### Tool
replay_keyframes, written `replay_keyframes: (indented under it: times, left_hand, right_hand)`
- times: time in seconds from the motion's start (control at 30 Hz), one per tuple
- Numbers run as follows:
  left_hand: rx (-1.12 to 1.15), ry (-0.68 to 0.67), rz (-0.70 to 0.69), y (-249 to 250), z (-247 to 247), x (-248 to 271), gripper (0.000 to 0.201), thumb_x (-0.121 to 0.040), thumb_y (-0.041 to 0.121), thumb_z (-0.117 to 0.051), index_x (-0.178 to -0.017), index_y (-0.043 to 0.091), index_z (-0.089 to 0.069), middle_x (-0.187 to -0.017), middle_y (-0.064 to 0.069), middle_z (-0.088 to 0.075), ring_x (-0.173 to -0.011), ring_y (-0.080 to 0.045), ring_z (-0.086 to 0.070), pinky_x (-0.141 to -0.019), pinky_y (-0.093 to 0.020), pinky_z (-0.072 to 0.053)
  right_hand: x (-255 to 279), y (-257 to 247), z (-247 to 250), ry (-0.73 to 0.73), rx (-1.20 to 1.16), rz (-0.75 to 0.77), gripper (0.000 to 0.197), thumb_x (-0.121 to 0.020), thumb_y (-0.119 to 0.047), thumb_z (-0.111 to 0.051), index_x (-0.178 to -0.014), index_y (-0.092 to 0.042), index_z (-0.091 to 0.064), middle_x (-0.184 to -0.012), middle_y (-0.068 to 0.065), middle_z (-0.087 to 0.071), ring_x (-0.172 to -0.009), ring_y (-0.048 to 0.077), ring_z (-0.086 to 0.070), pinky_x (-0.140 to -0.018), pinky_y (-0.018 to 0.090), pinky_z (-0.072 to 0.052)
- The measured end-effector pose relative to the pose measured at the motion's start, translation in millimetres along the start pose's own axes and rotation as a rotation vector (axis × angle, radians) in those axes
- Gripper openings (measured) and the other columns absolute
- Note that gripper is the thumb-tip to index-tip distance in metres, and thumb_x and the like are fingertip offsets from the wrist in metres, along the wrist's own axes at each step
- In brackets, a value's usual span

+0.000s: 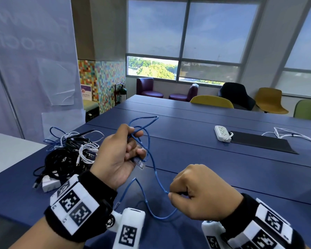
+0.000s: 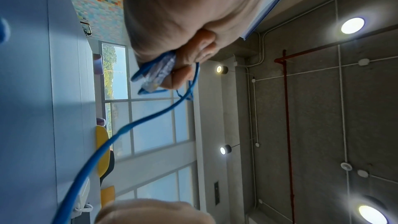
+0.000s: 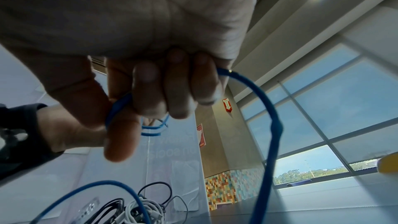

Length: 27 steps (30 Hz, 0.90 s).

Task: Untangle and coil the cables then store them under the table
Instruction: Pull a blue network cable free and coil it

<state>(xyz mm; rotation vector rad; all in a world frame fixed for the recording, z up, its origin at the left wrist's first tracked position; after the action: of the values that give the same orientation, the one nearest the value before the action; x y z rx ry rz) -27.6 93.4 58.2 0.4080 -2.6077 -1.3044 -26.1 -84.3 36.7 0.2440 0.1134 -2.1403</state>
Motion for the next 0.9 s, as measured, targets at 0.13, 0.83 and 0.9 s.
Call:
replay_keyframes:
  times: [0.13, 0.83, 0.9]
  left_hand:
    - [-0.008, 0.053, 0.02, -3.2, 5.8, -6.9, 0.02, -0.093, 0.012, -0.04, -0.077, 0.006, -0.05, -0.041, 0.005, -0.031, -0.03, -0.01, -0.024, -0.04, -0.022, -0.037]
    - [-0.438, -0.252, 0.077, -25.2, -4.5, 18.0, 0.022, -0.093, 0.011, -0.041, -0.072, 0.015, -0.037, -0.059, 0.0, -0.016, -0.052, -0.015, -0.007, -0.047, -0.024, -0.016]
    - [-0.433, -0.288, 0.089, -22.1, -2.4, 18.7, 0.023, -0.092, 0.017, -0.047, -0.071, 0.015, -0.039, -0.06, 0.0, -0.014, -0.05, -0.014, -0.007, -0.049, -0.026, -0.014]
  right_hand:
    - [6.5, -7.5, 1.3, 0.017, -0.003, 0.045, 0.034, -0.074, -0.029, -0.048, -0.053, -0.011, -0.029, -0.053, 0.01, -0.031, -0.054, 0.03, -0.03, -0.048, 0.033, -0.027]
    - [-33.2, 7.0, 31.1, 0.425, 0.17, -0.204, 0.04, -0.096, -0.03, -0.05, -0.135, -0.018, -0.053, -0.136, 0.006, -0.05, -0.071, 0.031, -0.063, -0.047, 0.036, -0.045]
    - [-33.9, 12.8, 34.6, 0.466, 0.153, -0.158, 0.038, -0.097, -0.037, -0.036, -0.109, -0.016, -0.065, -0.116, 0.003, -0.061, -0.074, 0.028, -0.063, -0.047, 0.038, -0.05]
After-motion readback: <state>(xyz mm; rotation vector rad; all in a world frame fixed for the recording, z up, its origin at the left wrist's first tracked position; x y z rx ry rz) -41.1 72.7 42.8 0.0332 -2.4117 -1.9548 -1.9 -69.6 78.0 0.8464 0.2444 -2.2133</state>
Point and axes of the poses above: each hand's wrist, its own x-axis away from the middle knuckle, its own z-axis out of the back of the hand, y = z × x, the point moved 3 cm from there along -x, towards the middle knuckle
